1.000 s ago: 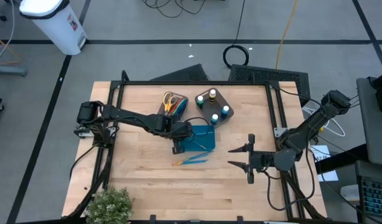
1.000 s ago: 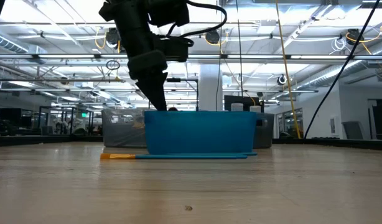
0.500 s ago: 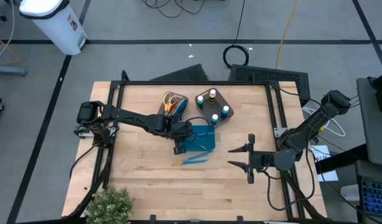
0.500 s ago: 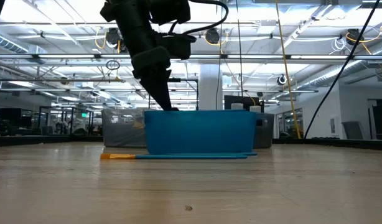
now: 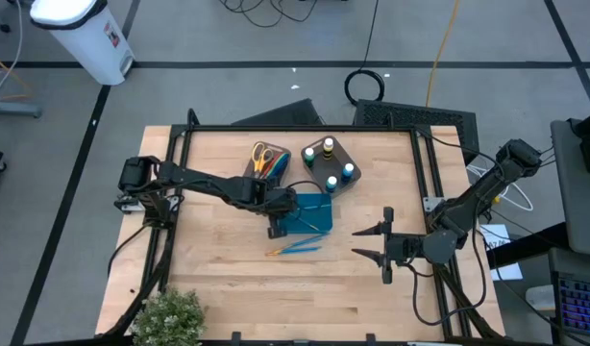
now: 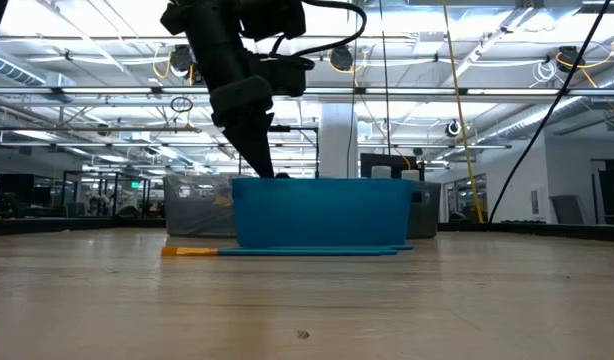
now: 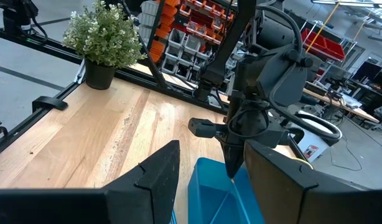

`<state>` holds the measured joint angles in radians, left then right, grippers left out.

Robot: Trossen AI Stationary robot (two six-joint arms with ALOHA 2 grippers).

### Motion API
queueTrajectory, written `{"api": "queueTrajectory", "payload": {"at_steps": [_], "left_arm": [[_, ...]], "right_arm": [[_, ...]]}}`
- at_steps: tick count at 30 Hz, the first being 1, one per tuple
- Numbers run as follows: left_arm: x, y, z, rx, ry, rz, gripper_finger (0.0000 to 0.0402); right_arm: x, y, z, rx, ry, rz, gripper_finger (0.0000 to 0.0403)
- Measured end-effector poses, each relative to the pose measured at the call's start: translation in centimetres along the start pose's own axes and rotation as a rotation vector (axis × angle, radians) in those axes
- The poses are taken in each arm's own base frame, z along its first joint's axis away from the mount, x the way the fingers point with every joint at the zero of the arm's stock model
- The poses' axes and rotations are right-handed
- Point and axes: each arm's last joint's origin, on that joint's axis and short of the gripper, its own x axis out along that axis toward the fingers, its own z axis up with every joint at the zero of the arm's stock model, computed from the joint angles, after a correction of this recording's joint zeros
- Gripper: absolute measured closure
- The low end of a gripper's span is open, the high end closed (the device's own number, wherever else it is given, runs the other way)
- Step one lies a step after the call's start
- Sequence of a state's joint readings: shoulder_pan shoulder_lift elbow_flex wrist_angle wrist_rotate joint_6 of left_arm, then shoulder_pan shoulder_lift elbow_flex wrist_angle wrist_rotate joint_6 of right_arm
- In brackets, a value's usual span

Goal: Pick & Place Paint Supplies
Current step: Put the blue paint brush into the blue bin

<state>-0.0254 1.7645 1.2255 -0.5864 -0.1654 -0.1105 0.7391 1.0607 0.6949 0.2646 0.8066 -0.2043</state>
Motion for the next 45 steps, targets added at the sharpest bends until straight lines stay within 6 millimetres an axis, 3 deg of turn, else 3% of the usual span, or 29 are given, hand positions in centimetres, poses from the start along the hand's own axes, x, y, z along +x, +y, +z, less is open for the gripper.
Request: {"api": "queueTrajectory", "payload": {"at_steps": [37, 45], "left_arm": [[0.1, 0.4, 0.1, -0.009, -0.003, -0.005, 0.0401], [2.0, 0.6, -1.8, -0.02, 0.002, -0.014, 0.0401]], "right_arm": [[0.0, 0.0, 0.0, 0.001, 0.0, 0.0, 0.0232], [0.0, 0.0, 0.0, 0.0, 0.0, 0.0, 0.0232]]}}
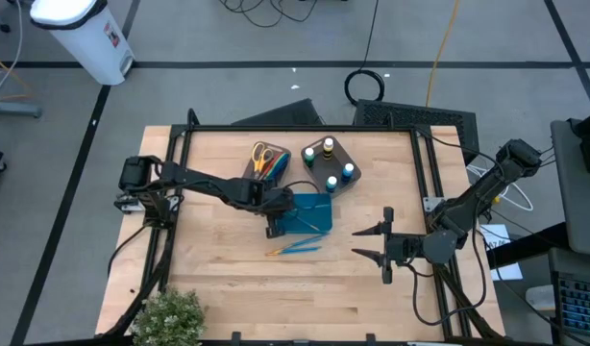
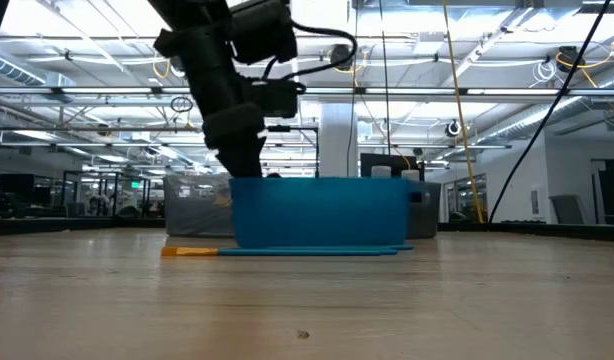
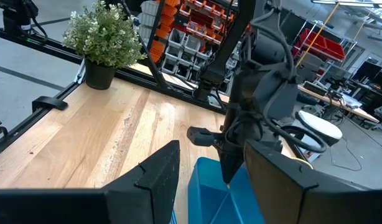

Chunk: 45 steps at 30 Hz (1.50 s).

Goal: Pick & Place Paint Supplies
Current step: Put the blue paint brush into the blue bin

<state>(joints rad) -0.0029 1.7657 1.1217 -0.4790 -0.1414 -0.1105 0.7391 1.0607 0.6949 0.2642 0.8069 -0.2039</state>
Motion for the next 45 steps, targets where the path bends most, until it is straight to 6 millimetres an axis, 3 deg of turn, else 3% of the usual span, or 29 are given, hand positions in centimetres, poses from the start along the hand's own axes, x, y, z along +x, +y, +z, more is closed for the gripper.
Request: {"api": "queueTrajectory", "payload": {"at_steps": [5, 16, 25, 35, 45], "left_arm": [[0.6, 0.5, -0.7, -0.036, 0.012, 0.004, 0.0398], [0.5, 0.3, 0.6, -0.055, -0.127, -0.011, 0.0377], [0.6, 0.3, 0.5, -0.086, -0.109, -0.01, 0.0371], [0.5, 0.3, 0.2, -0.061, -0.079, -0.011, 0.0262], [-2.2, 0.0, 3.5, -0.051, -0.129, -0.11, 0.0206]], "right_arm": [[0.0, 0.0, 0.0, -0.001, 0.0, 0.0, 0.0232], [0.0, 0.0, 0.0, -0.001, 0.0, -0.002, 0.0232], [0.0, 0.0, 0.0, -0.002, 0.0, -0.002, 0.0232], [0.0, 0.0, 0.0, -0.002, 0.0, -0.002, 0.0232], [0.0, 0.0, 0.0, -0.013, 0.0, -0.002, 0.0232]]}}
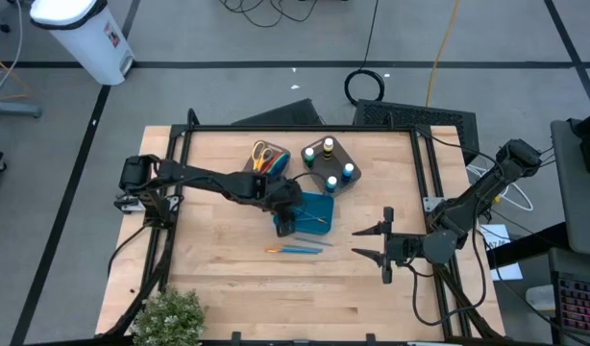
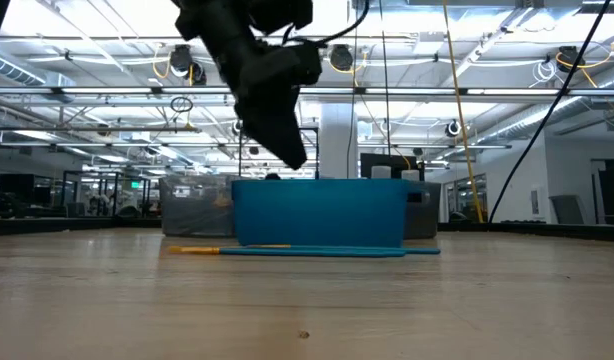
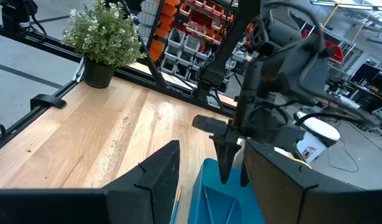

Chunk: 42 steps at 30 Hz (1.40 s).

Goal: Pick & Place Paint Supplies
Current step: Put the blue paint brush into the blue bin

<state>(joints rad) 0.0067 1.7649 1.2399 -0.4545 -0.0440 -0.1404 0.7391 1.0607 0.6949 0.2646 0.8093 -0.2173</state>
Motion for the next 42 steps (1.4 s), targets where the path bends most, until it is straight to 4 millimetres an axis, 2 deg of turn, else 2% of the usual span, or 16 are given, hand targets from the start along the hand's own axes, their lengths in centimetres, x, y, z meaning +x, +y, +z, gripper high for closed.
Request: {"api": "queueTrajectory", "payload": {"at_steps": [4, 7, 10, 15, 20, 24, 32, 37, 42], "left_arm": [[-0.7, -1.3, 0.8, 0.005, -0.032, -0.04, 0.0202], [-1.0, -3.7, 1.2, 0.054, -0.089, -0.09, 0.0202], [-1.4, -6.3, 0.7, 0.128, -0.102, -0.16, 0.0201], [-2.0, -10.3, -1.4, 0.185, -0.015, -0.205, 0.0201], [-1.5, -12.4, -4.9, 0.228, 0.064, -0.164, 0.0201], [-0.4, -12.6, -7.2, 0.207, 0.08, -0.137, 0.0201], [2.1, -10.5, -10.8, 0.145, 0.081, -0.065, 0.0201], [2.8, -9.7, -11.9, 0.086, 0.066, -0.065, 0.0202], [2.9, -9.7, -12.1, 0.053, 0.057, -0.089, 0.0202]], "right_arm": [[0.0, 0.0, 0.0, 0.0, 0.0, 0.0, 0.0232], [0.0, 0.0, 0.0, 0.0, 0.0, 0.0, 0.0232], [0.0, 0.0, 0.0, 0.0, 0.0, 0.0, 0.0232], [0.0, 0.0, 0.0, 0.013, 0.0, 0.001, 0.0232], [0.0, 0.0, 0.0, 0.018, 0.0, 0.002, 0.0232], [0.0, 0.0, 0.0, 0.018, 0.0, 0.002, 0.0232], [0.0, 0.0, 0.0, 0.022, 0.0, 0.002, 0.0232], [0.0, 0.0, 0.0, 0.022, 0.0, 0.002, 0.0232], [0.0, 0.0, 0.0, 0.023, -0.001, 0.002, 0.0232]]}}
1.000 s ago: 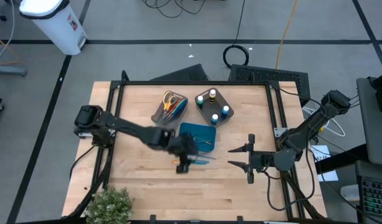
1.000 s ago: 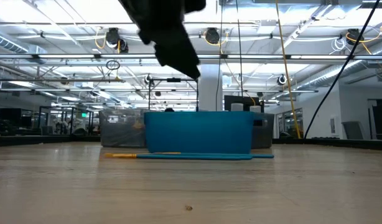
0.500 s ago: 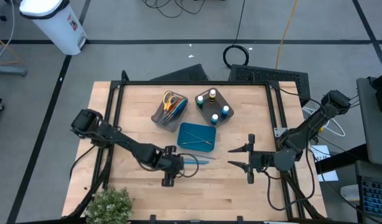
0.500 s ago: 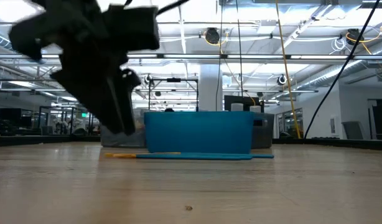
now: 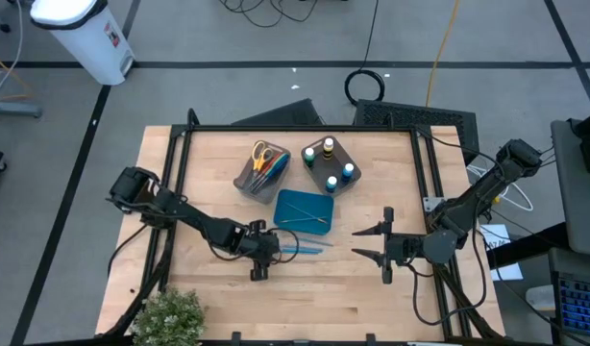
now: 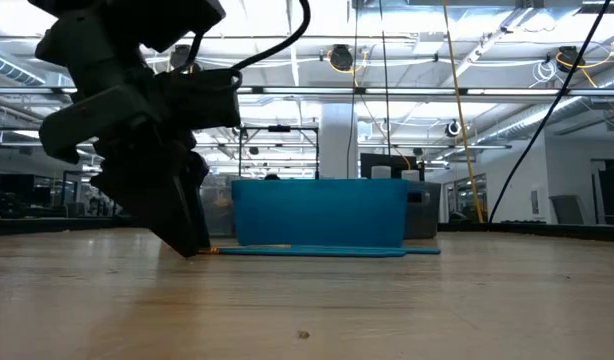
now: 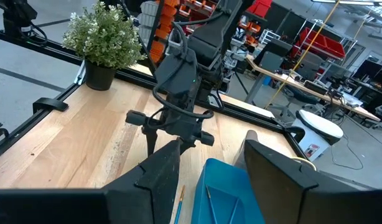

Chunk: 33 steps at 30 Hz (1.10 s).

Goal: Pick & Place Paint Supplies
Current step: Put the blue paint brush into the blue bin

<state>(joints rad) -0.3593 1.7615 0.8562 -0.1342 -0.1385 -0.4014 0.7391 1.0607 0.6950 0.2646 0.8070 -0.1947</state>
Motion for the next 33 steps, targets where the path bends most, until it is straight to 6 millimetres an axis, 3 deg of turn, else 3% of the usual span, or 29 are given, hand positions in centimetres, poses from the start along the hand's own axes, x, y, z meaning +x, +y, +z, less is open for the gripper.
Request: {"api": "queueTrajectory", "payload": {"at_steps": [11, 25, 29, 33], "left_arm": [[-0.1, -1.3, -0.2, 0.006, -0.016, -0.074, 0.0202], [-0.1, -1.0, -0.8, -0.08, 0.025, 0.01, 0.0203], [-0.1, -0.9, -1.0, -0.086, 0.039, 0.035, 0.0227], [-0.2, -0.9, -1.1, -0.08, 0.04, 0.056, 0.0279]], "right_arm": [[0.0, 0.0, 0.0, 0.0, 0.0, 0.0, 0.0232], [0.0, 0.0, 0.0, 0.001, 0.0, 0.0, 0.0232], [0.0, 0.0, 0.0, 0.001, 0.0, 0.0, 0.0232], [0.0, 0.0, 0.0, 0.0, 0.0, 0.0, 0.0232]]}}
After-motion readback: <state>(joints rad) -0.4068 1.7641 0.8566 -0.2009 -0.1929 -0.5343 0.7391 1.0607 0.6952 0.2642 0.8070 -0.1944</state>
